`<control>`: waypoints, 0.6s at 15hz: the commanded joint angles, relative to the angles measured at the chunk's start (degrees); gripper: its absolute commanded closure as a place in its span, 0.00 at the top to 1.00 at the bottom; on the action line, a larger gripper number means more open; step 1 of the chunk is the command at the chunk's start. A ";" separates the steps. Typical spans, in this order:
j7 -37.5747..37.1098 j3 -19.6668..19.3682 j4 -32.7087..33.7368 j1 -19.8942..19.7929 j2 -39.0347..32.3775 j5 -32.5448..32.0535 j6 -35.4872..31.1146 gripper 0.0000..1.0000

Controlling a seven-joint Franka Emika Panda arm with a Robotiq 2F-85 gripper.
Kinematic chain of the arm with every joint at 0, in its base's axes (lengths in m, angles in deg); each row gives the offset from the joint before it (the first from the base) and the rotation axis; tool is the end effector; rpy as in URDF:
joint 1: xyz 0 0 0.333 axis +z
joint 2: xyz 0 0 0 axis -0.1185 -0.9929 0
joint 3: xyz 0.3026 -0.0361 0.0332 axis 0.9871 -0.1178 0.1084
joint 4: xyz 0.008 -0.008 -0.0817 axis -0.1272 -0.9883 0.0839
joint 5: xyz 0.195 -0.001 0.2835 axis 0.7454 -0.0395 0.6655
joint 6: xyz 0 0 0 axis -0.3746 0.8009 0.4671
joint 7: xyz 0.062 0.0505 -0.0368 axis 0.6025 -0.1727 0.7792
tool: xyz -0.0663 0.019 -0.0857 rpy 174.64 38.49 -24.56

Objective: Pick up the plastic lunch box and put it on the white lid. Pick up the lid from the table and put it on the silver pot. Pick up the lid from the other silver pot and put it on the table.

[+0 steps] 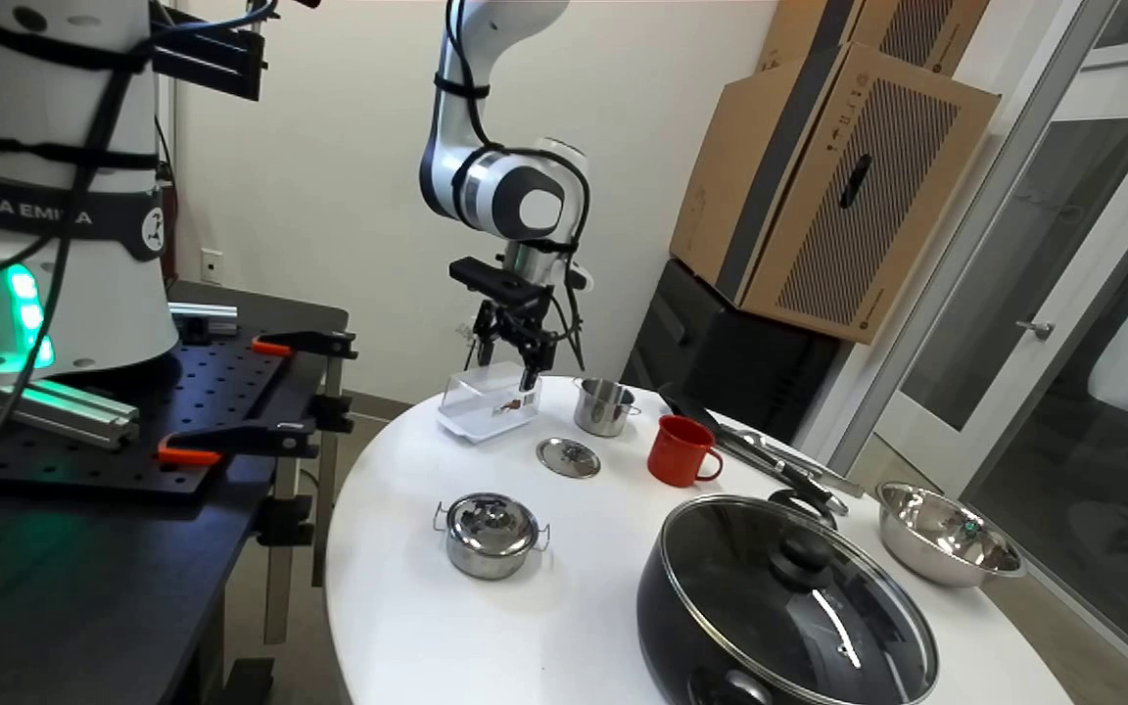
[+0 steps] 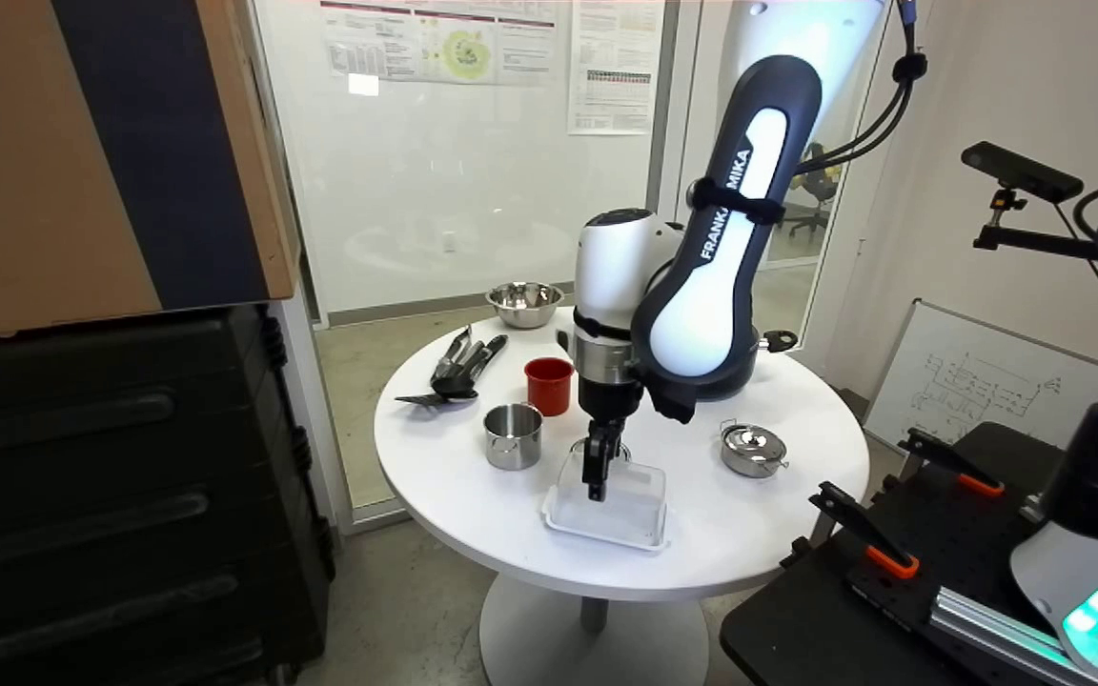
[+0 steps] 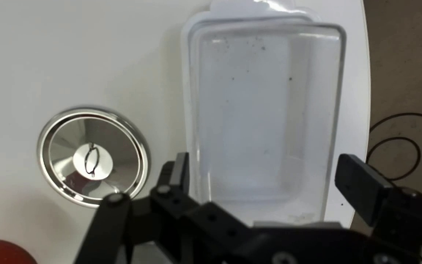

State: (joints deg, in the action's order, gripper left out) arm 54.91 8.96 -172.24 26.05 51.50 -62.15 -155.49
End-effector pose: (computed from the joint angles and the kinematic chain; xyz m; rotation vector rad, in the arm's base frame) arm 0.4174 0.2038 0.1265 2.9393 1.0518 0.0062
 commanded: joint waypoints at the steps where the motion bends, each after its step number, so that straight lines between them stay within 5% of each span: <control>1: 3.24 3.40 -2.49 -3.55 4.20 2.15 0.88 1.00; 6: 8.96 10.95 -2.46 -12.56 7.81 8.09 3.46 1.00; 9: 9.59 10.71 -0.50 -14.43 8.88 10.36 4.46 1.00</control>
State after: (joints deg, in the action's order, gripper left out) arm 62.32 18.95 -173.35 13.86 58.02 -54.51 -153.20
